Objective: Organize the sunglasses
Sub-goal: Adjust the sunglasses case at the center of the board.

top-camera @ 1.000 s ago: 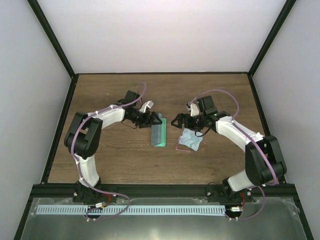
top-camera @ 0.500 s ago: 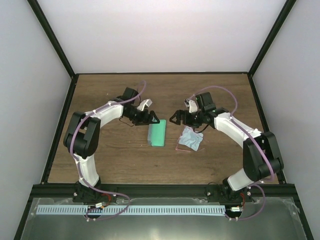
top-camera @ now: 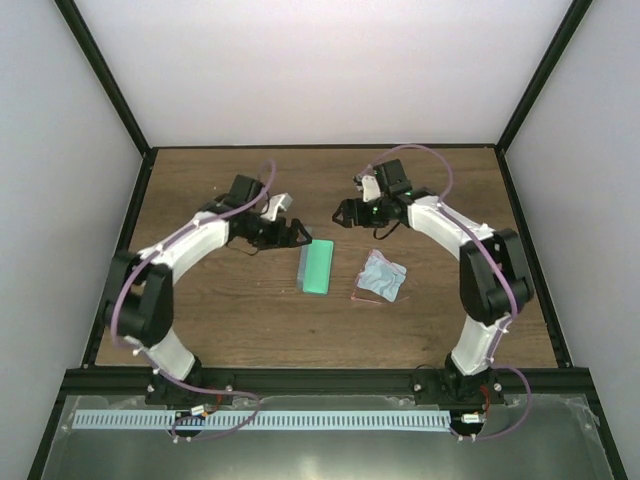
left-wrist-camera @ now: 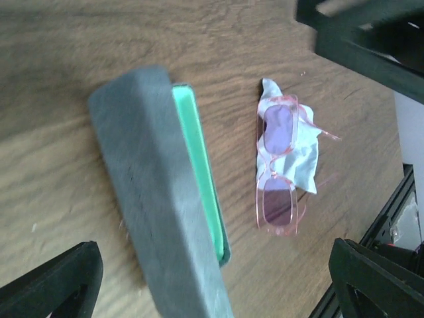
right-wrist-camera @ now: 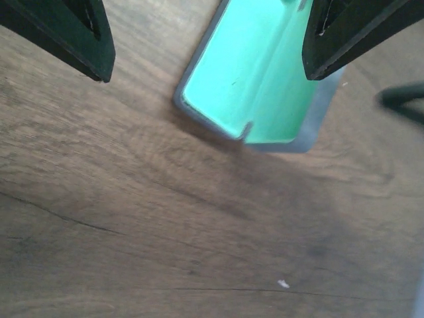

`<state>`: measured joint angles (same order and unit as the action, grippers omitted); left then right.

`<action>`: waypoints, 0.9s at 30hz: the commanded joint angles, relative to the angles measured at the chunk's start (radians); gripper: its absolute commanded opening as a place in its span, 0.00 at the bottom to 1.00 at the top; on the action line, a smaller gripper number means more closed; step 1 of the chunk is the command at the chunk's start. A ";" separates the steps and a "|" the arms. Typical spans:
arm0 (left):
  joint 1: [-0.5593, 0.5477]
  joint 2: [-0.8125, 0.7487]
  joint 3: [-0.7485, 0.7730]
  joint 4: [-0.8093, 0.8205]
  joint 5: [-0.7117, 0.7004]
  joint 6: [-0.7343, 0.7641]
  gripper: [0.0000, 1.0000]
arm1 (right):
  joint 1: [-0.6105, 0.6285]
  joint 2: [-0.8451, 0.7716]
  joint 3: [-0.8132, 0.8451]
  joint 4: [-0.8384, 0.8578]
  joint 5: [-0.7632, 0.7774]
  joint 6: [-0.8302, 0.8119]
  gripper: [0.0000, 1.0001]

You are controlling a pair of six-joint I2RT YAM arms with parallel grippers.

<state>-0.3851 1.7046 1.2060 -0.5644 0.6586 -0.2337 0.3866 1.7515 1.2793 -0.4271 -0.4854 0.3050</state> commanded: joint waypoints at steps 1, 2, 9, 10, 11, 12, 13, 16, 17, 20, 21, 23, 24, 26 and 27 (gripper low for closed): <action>0.002 -0.206 -0.172 0.162 -0.148 -0.219 0.96 | 0.065 0.115 0.100 -0.060 0.162 -0.154 0.76; 0.002 -0.258 -0.212 0.181 -0.190 -0.248 0.97 | 0.082 0.136 0.111 -0.062 0.188 -0.185 0.74; 0.002 -0.481 -0.322 0.139 -0.368 -0.297 1.00 | 0.106 0.208 0.125 -0.049 0.208 -0.286 0.67; 0.002 -0.497 -0.335 0.133 -0.376 -0.302 1.00 | 0.107 0.215 0.126 -0.044 0.203 -0.292 0.65; 0.002 -0.514 -0.349 0.131 -0.381 -0.307 1.00 | 0.110 0.223 0.129 -0.038 0.201 -0.298 0.63; 0.002 -0.527 -0.366 0.129 -0.384 -0.312 1.00 | 0.115 0.235 0.135 -0.037 0.204 -0.304 0.62; 0.002 -0.539 -0.380 0.126 -0.388 -0.318 1.00 | 0.123 0.248 0.141 -0.038 0.218 -0.311 0.62; 0.003 -0.564 -0.412 0.118 -0.387 -0.328 1.00 | 0.145 0.283 0.159 -0.040 0.267 -0.332 0.63; 0.002 -0.571 -0.421 0.117 -0.386 -0.329 1.00 | 0.150 0.287 0.161 -0.034 0.270 -0.336 0.63; 0.003 -0.582 -0.439 0.107 -0.388 -0.321 1.00 | 0.170 0.295 0.169 -0.020 0.272 -0.351 0.63; 0.003 -0.581 -0.442 0.102 -0.389 -0.314 1.00 | 0.175 0.305 0.176 -0.023 0.275 -0.355 0.63; 0.003 -0.579 -0.442 0.089 -0.394 -0.304 1.00 | 0.188 0.320 0.189 -0.027 0.275 -0.356 0.62; 0.002 -0.581 -0.442 0.084 -0.397 -0.300 1.00 | 0.192 0.324 0.189 -0.025 0.275 -0.355 0.62; 0.002 -0.586 -0.446 0.080 -0.402 -0.297 1.00 | 0.202 0.334 0.189 -0.020 0.281 -0.348 0.58; 0.002 -0.588 -0.449 0.078 -0.403 -0.296 1.00 | 0.208 0.338 0.188 -0.018 0.288 -0.345 0.56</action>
<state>-0.3851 1.1408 0.7700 -0.4686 0.2726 -0.5442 0.5716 2.0590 1.4258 -0.4625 -0.2253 -0.0296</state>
